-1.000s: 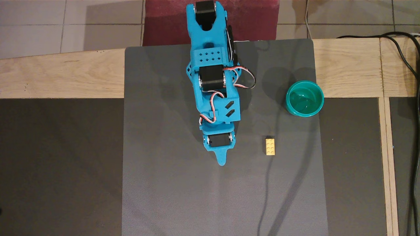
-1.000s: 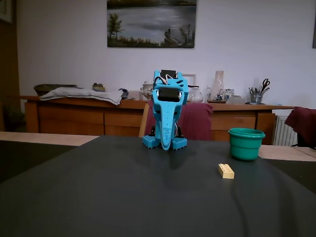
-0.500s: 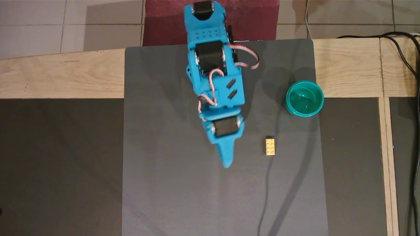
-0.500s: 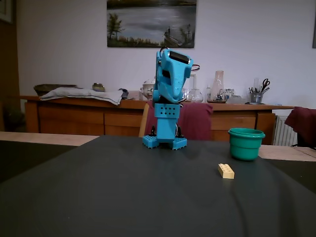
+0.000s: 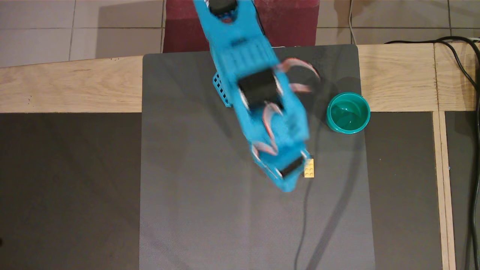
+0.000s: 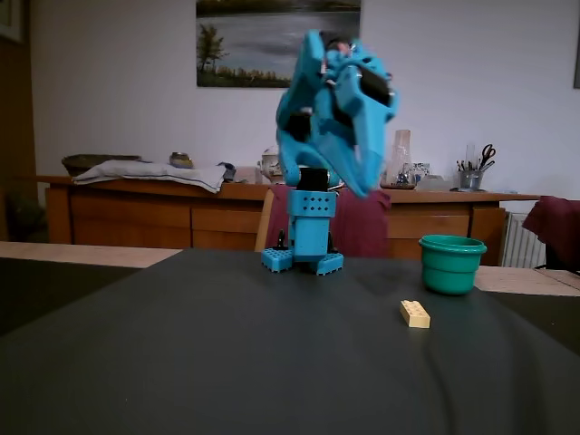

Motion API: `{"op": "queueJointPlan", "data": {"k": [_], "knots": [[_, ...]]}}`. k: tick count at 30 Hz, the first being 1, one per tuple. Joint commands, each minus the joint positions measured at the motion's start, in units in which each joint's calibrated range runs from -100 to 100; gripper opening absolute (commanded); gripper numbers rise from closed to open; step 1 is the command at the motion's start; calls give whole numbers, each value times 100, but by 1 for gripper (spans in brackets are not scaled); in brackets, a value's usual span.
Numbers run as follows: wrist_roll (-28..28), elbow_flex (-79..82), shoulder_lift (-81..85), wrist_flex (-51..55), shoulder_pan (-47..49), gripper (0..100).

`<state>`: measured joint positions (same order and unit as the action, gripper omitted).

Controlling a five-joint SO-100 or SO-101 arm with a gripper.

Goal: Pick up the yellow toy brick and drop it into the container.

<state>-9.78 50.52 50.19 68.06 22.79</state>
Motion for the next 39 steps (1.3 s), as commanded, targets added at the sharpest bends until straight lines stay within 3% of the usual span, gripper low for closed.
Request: {"op": "queueJointPlan", "data": {"k": [1,8,14,20,29,34,39], "knots": [[-140,-386,-921,22,286,0],[-161,-368,-1781,67,533,0],[-229,-206,-1857,235,1570,0],[-428,-169,-1899,75,2011,0],[-846,-260,-2911,-342,1663,0],[-1034,-260,-3114,-529,1361,14],[-1134,-251,-3206,-529,1330,15]]}}
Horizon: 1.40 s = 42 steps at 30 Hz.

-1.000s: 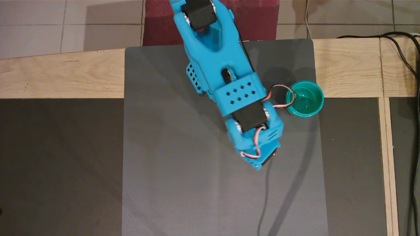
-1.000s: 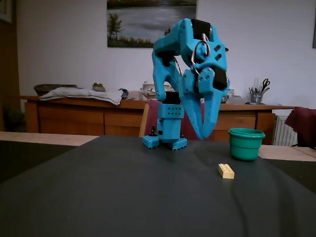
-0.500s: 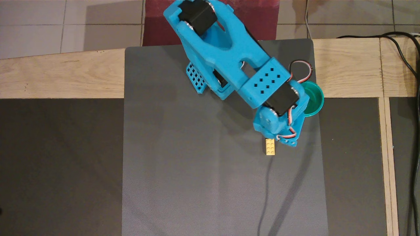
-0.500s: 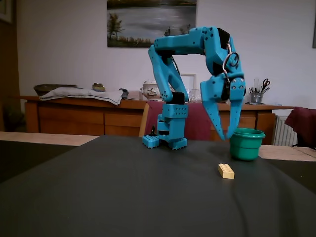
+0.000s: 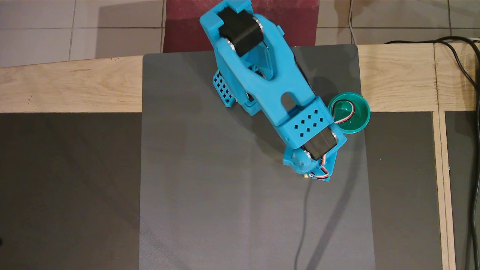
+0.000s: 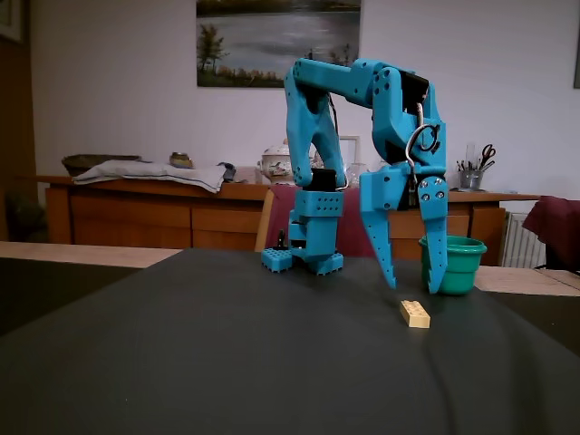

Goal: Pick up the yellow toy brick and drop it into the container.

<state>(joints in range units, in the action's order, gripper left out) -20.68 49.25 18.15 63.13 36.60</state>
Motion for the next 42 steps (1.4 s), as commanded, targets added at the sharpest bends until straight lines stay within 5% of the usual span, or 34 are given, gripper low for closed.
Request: {"op": "queueJointPlan", "data": {"k": [1,42], "knots": [[-44,-124,-2,-36,-51,15],[-520,174,-643,-649,-260,22]]}}
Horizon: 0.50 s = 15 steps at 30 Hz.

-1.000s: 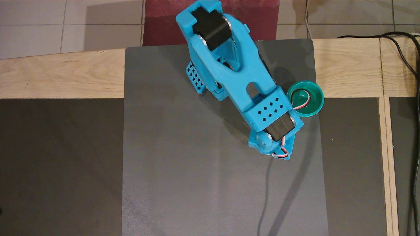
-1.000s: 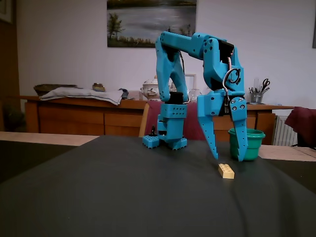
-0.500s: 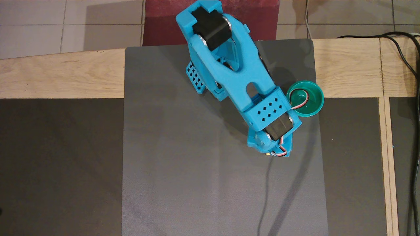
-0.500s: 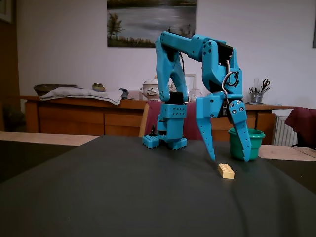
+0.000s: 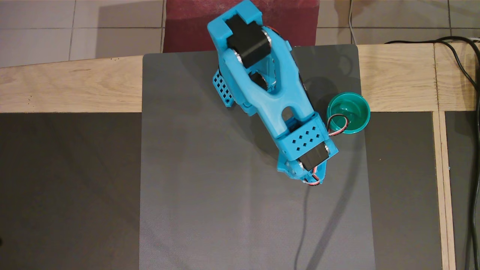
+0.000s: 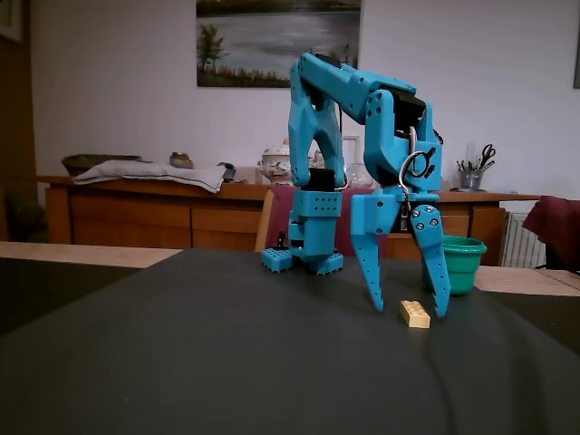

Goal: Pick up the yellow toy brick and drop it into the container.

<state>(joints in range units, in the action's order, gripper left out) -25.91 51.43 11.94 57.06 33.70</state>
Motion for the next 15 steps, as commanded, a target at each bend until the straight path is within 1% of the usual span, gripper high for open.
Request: {"op": "queueJointPlan", "data": {"k": [1,12,13,15], "knots": [[9,-43,-56,-60,30,22],[-101,137,-334,-24,-47,22],[-106,137,-334,-24,-47,21],[-117,137,-334,-24,-47,14]]}}
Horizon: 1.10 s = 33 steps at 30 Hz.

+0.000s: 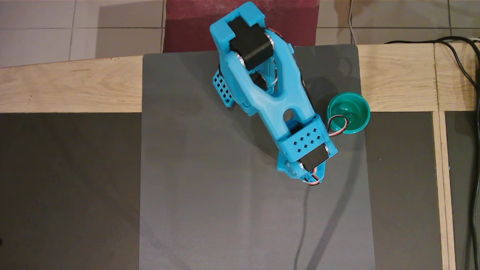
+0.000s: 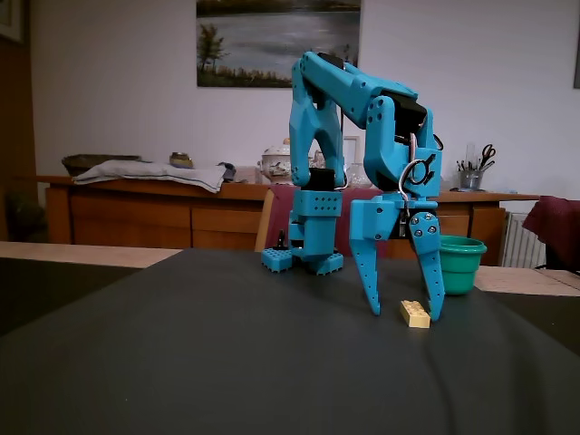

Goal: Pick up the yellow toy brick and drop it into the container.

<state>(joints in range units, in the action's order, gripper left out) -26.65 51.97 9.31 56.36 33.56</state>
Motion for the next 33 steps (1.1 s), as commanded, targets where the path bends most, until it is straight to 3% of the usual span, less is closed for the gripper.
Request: {"op": "queueJointPlan", "data": {"k": [1,3,11,20,27,33], "knots": [[-43,74,-79,46,-17,8],[-37,65,-71,46,-33,0],[-16,-71,-29,295,53,0],[172,-2345,-29,2605,246,0],[522,-3753,-20,3991,1027,0],[1097,-4249,-20,4258,2196,0]]}}
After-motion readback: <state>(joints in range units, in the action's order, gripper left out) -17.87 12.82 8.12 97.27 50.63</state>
